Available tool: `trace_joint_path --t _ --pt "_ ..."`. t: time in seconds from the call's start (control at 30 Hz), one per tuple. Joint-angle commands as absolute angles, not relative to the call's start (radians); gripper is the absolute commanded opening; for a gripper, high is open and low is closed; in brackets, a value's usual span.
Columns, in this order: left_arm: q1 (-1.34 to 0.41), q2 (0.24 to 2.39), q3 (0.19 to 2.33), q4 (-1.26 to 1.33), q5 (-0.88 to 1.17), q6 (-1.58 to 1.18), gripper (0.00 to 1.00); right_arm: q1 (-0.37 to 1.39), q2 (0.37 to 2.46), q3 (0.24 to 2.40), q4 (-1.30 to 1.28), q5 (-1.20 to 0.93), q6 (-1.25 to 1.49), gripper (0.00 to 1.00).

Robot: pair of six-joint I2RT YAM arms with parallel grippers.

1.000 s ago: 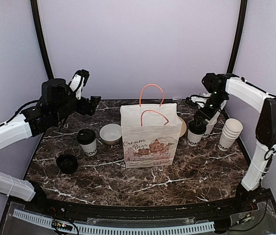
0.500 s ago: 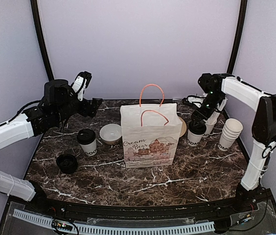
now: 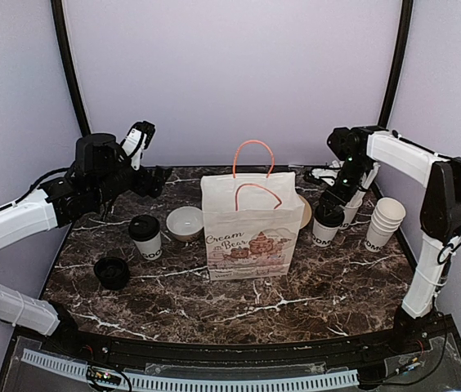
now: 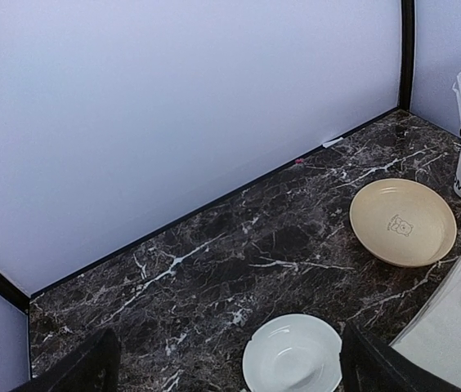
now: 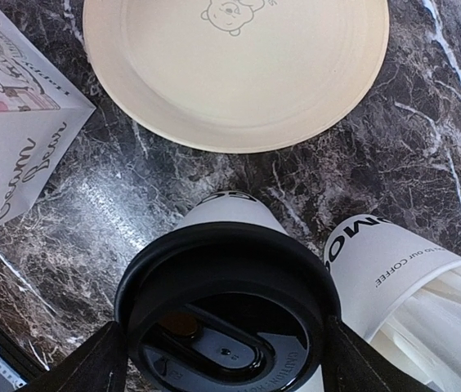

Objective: Pack the takeout coffee

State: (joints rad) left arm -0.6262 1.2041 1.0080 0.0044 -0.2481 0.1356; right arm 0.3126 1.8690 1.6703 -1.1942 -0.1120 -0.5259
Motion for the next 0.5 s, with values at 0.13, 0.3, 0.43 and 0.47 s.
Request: trace_joint_path --t 0.13,0.3,0.43,0.47 --pt "-0.624 1.204 1.031 0.006 -0.234 0.139 0.96 0.332 1.837 1.625 -1.185 -0.048 -0.523 0.8" --pt "-0.624 1.206 1.063 -0.029 -0.183 0.127 0.95 0.344 1.81 1.608 -1.191 -0.058 -0.533 0.75" --pt "-0.624 1.204 1.132 -0.06 -0.03 0.108 0.92 0.345 1.773 1.642 -1.212 -0.103 -0.536 0.7" --pt "-0.624 1.206 1.144 -0.062 0.038 0.108 0.91 0.346 1.759 1.654 -1.219 -0.118 -0.536 0.7"
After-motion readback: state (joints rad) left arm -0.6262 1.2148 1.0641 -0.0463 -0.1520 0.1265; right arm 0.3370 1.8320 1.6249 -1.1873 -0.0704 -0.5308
